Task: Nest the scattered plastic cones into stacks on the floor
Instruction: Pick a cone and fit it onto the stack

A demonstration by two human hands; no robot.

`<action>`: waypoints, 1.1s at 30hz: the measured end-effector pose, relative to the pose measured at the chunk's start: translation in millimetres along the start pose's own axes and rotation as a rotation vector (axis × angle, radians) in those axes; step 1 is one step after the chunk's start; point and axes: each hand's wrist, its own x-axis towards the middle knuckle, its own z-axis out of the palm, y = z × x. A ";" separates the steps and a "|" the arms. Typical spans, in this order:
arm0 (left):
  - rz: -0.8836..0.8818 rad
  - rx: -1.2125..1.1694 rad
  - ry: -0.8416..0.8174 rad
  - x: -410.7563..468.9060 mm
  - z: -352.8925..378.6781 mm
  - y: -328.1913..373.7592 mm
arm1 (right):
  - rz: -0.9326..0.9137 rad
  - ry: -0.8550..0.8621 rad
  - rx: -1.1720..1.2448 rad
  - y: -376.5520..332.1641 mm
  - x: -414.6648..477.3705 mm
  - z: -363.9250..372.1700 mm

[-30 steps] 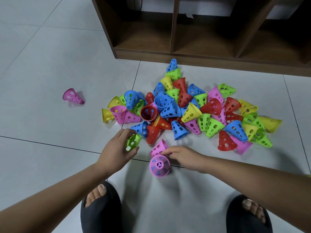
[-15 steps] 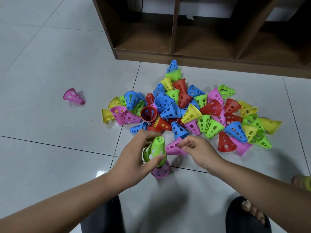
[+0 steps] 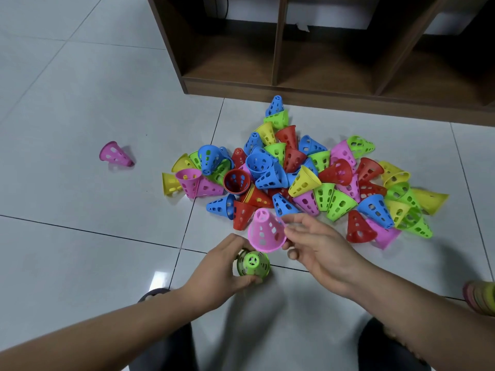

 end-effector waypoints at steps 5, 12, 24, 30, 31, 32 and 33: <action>-0.022 -0.004 -0.038 -3.0 -8.5 -18.4 | 0.040 -0.095 -0.375 15.1 -10.9 6.7; -0.178 0.107 -0.054 -2.4 -41.2 -71.0 | 0.033 0.018 -0.859 23.4 -4.2 2.7; -0.387 0.236 0.341 33.8 -154.1 -165.6 | -0.433 -0.304 -1.223 -11.2 -17.8 38.3; -0.483 0.316 0.395 30.7 -192.1 -201.2 | -0.665 -0.371 -1.526 19.8 0.9 23.1; -0.503 0.316 0.405 29.7 -195.3 -205.5 | -0.679 -0.371 -1.532 21.6 4.8 19.1; -0.517 0.317 0.412 29.1 -197.7 -209.3 | -0.665 -0.373 -1.525 22.8 8.5 15.6; -0.525 0.319 0.417 29.0 -199.6 -212.5 | -0.647 -0.374 -1.515 24.4 10.6 12.5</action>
